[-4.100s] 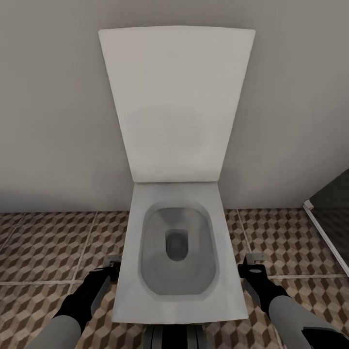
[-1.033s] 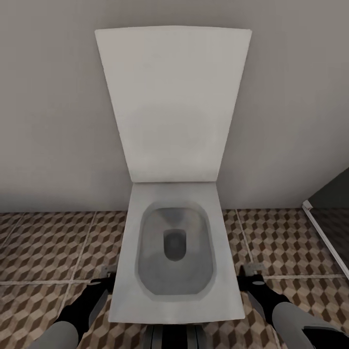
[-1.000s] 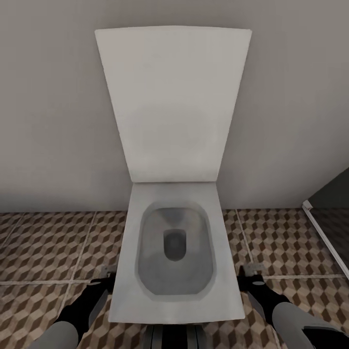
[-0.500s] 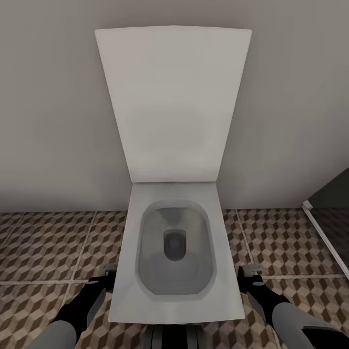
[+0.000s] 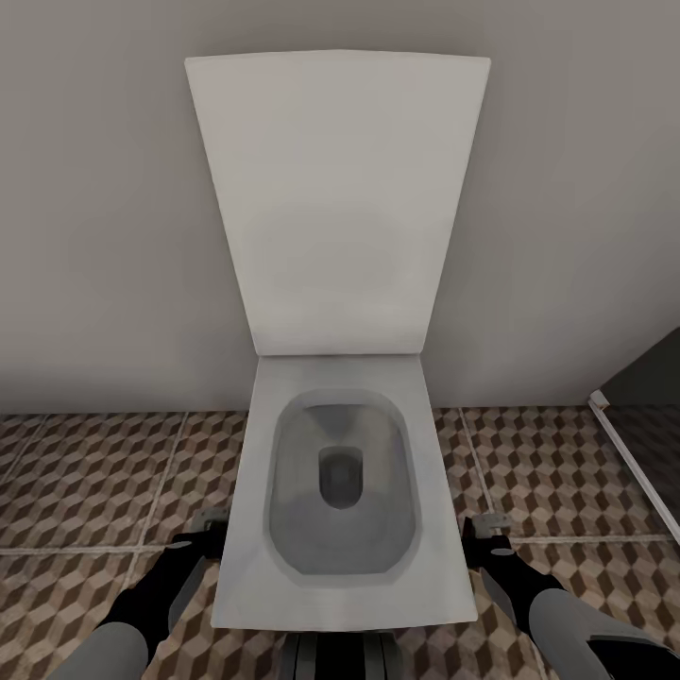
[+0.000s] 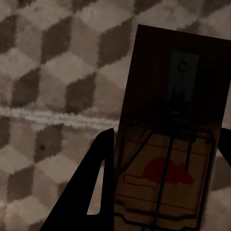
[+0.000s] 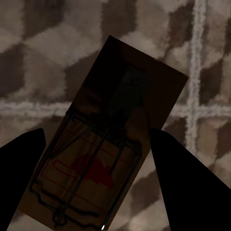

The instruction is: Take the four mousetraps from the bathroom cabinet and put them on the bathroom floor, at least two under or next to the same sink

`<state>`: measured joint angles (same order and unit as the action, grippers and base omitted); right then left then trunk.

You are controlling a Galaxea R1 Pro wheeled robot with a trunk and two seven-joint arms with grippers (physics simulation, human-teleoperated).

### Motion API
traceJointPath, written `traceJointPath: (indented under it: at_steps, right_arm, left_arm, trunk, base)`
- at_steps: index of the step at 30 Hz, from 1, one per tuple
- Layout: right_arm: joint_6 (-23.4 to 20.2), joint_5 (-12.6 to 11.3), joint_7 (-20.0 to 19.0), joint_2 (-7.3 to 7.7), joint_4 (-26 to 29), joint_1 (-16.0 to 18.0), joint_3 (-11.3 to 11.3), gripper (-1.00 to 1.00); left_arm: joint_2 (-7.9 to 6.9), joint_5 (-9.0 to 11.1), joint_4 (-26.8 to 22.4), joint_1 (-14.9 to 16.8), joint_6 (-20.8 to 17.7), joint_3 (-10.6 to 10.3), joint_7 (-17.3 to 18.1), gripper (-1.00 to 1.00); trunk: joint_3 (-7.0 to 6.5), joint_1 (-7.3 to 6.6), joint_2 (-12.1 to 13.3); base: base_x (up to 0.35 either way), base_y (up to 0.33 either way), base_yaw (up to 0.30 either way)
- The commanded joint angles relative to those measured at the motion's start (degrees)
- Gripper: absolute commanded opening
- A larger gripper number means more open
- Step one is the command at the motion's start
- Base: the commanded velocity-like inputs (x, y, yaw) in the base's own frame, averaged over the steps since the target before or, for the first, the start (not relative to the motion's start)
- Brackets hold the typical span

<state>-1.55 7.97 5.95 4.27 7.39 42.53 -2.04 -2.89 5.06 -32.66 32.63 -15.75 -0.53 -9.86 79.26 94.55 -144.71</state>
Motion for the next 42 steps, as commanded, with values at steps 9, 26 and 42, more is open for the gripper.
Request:
traceJointPath:
  at_steps: [9,26,42]
  right_arm:
    - [-0.2,0.6,1.0,-0.02,0.2,0.0,-0.2,-1.0]
    - [-0.1,0.6,3.0,-0.12,0.4,0.0,-0.3,-1.0]
    - [-0.1,0.6,3.3,-0.12,0.4,0.0,-0.2,-1.0]
  left_arm:
    - [0.13,0.6,-0.2,0.0,-0.4,-0.1,-0.4,-1.0]
    - [0.3,0.7,-0.7,0.0,-0.6,-0.1,-0.4,-1.0]
    - [0.29,0.7,-1.1,0.0,-1.1,-0.1,-0.4,-1.0]
  trunk:
    - [0.04,-0.01,0.0]
    - [0.04,-0.01,0.0]
    - [2.25,0.25,-0.1]
  base:
    - [0.0,0.0,0.0]
    - [0.0,0.0,0.0]
    - [0.0,0.0,0.0]
